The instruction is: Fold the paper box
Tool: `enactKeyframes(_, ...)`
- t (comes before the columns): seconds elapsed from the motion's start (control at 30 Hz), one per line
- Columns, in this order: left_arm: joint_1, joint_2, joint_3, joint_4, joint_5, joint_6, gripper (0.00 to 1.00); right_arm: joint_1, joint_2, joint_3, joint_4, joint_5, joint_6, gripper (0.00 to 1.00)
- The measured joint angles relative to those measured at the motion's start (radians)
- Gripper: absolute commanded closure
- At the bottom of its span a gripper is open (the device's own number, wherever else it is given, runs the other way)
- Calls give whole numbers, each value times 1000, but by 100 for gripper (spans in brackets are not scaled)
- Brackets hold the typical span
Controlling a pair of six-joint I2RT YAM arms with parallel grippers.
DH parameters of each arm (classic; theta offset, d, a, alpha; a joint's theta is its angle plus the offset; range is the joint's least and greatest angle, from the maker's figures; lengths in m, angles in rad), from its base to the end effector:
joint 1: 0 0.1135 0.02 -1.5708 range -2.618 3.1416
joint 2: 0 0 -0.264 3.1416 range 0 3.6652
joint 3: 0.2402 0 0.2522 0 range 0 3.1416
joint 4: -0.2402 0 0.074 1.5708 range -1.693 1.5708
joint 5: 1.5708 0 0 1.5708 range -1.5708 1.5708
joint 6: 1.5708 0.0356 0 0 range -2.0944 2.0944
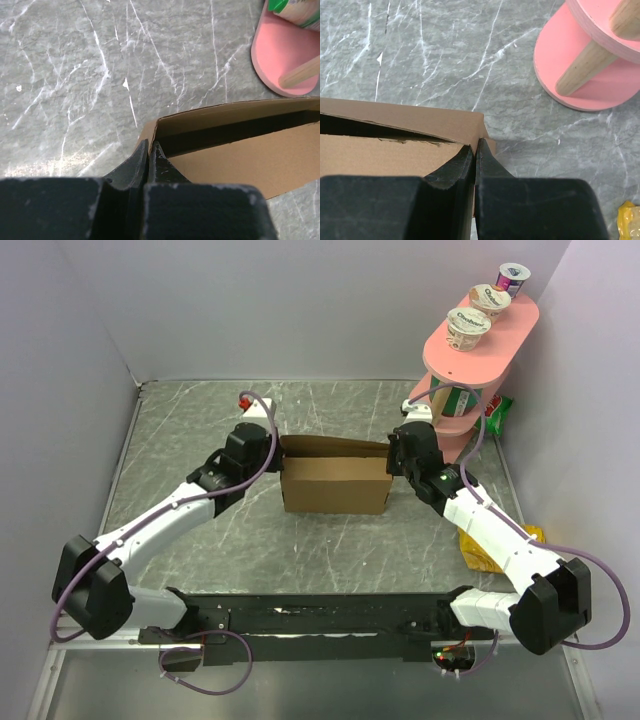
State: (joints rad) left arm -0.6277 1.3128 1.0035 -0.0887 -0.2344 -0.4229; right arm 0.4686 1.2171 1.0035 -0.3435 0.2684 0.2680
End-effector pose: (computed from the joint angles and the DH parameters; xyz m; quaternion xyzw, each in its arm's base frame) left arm 0.2512 -0.1721 0.3092 0.0202 0.8295 -0.1913 0.5243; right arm 0.2475 0.1147 0.3106 -0.0221 0.8686 0.0641 0.4909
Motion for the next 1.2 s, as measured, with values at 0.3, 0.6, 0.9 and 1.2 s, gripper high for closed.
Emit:
enactKeyframes(0.3,26,31,65,-82,52,10,99,7,1,0,0,12,0,100)
enactKeyframes(0.6,53,39,64,-69,109,-1,99,9,2,0,2,19,0,100)
enactKeyframes(0.9,21,2,-32,54,32,-35,99,16,4,0,3,35,0,100)
enactKeyframes(1.2,-83,-87,-211,270,-154,-3,99,39,2,-9,14,79,8,100)
